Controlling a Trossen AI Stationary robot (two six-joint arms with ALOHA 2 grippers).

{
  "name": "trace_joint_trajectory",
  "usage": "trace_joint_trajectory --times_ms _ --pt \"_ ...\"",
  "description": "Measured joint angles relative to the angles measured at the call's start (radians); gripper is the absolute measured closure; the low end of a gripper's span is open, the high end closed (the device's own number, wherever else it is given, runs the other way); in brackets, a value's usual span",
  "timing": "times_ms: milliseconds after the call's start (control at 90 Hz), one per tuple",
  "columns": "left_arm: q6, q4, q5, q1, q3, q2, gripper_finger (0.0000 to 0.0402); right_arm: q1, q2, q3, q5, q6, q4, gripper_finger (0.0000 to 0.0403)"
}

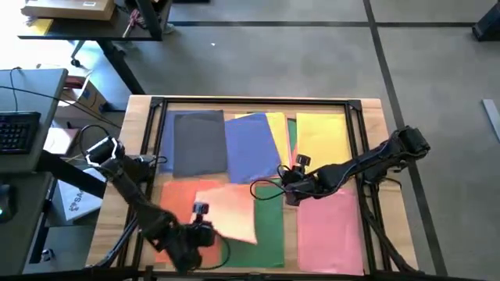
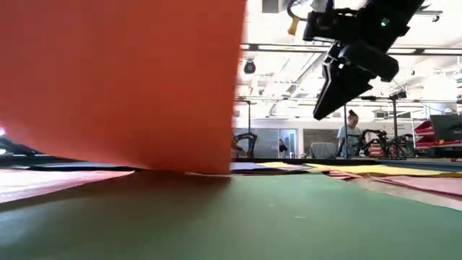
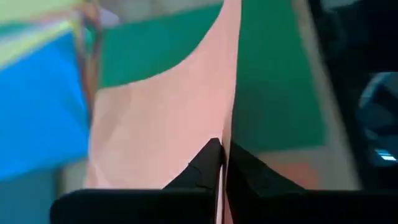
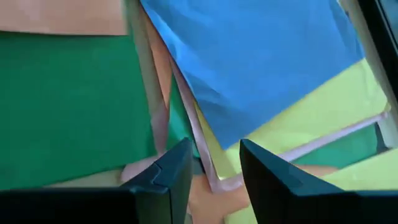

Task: Organize paper
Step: Stack the orange paper under the black paper on the bottom orange paper

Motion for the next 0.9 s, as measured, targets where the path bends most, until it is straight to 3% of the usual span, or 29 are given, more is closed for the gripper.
trace_joint_trajectory --times_ms 189,611,744,900 --pt "-0.226 -0.094 0.082 -0.093 0.000 0.000 0.0402 -0.013 0.000 0.000 -0.001 -0.038 0.047 0.0284" --pt "-0.541 -0.277 0.063 -0.204 0.000 0.073 0.0401 -0.042 0.000 0.000 -0.003 -0.047 0.079 0.0284" --pt "-0.568 -0.296 0.063 -0.220 -0.001 0.108 0.0401 -0.042 0.000 0.000 -0.005 -0.057 0.079 0.0284" --pt "-0.493 -0.297 0.087 -0.224 -0.001 0.142 0.0401 -0.046 0.000 0.000 -0.008 -0.065 0.083 0.0284"
